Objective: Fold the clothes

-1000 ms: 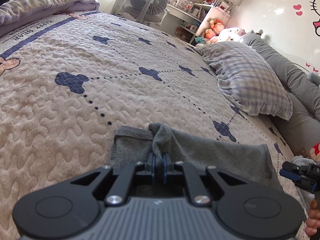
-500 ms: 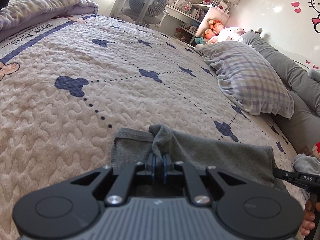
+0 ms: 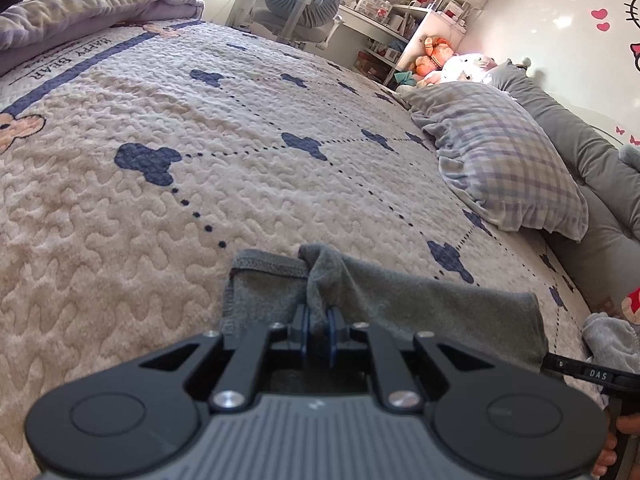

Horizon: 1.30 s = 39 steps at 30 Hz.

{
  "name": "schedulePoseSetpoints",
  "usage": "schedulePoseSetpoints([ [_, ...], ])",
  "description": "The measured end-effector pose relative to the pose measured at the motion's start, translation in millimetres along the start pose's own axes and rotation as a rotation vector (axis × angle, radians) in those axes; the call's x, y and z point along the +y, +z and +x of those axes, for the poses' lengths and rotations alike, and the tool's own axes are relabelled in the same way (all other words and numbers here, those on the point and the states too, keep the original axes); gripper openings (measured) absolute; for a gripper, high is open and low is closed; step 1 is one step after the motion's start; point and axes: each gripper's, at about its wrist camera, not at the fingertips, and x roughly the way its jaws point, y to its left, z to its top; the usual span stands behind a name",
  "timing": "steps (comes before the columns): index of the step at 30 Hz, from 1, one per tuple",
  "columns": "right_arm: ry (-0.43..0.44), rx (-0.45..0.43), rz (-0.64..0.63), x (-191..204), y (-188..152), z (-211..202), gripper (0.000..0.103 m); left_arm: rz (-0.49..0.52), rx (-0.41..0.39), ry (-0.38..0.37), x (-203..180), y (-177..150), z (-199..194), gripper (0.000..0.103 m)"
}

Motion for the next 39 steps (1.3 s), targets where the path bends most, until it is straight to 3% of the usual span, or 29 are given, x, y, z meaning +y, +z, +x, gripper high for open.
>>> schedulePoseSetpoints([
  [3, 0.005, -0.02, -0.011, 0, 3, -7, 0.008, 0.001, 0.013, 0.01, -1, 1, -6, 0.015],
  [5, 0.014, -0.055, -0.021, 5, 7, -14, 0.013, 0.033, -0.005, 0.046, -8, 2, -13, 0.024],
  [7, 0.041, -0.091, -0.041, 15, 16, -20, 0.015, 0.1, -0.047, 0.096, -19, 2, -22, 0.034],
  [10, 0.078, -0.104, -0.105, 39, 27, -16, 0.021, 0.192, -0.104, 0.148, -34, 1, -33, 0.036],
  [14, 0.097, -0.065, -0.258, 79, 29, 12, 0.025, 0.26, -0.156, 0.045, -46, -3, -31, 0.04],
  [17, 0.063, 0.009, -0.204, 72, 22, 37, 0.026, 0.295, -0.121, -0.012, -55, -12, -10, 0.041],
  [20, 0.097, 0.008, -0.203, 62, 11, 36, 0.026, 0.194, -0.02, -0.017, -46, -21, 14, 0.04],
  [22, 0.107, 0.017, -0.261, 58, 6, 33, 0.025, 0.166, -0.01, -0.021, -43, -24, 14, 0.04],
  [27, 0.097, 0.04, -0.239, 52, 13, 25, 0.024, 0.177, 0.024, 0.005, -47, -29, 7, 0.04],
  [31, 0.107, -0.026, -0.214, 66, 18, 17, 0.038, 0.151, 0.055, 0.001, -46, -29, 6, 0.04],
  [35, 0.145, -0.022, -0.262, 98, 26, 33, 0.038, 0.166, 0.055, -0.001, -46, -30, 6, 0.04],
  [39, 0.1, 0.0, -0.393, 124, 13, 53, 0.041, 0.187, 0.05, 0.01, -48, -32, 6, 0.04],
])
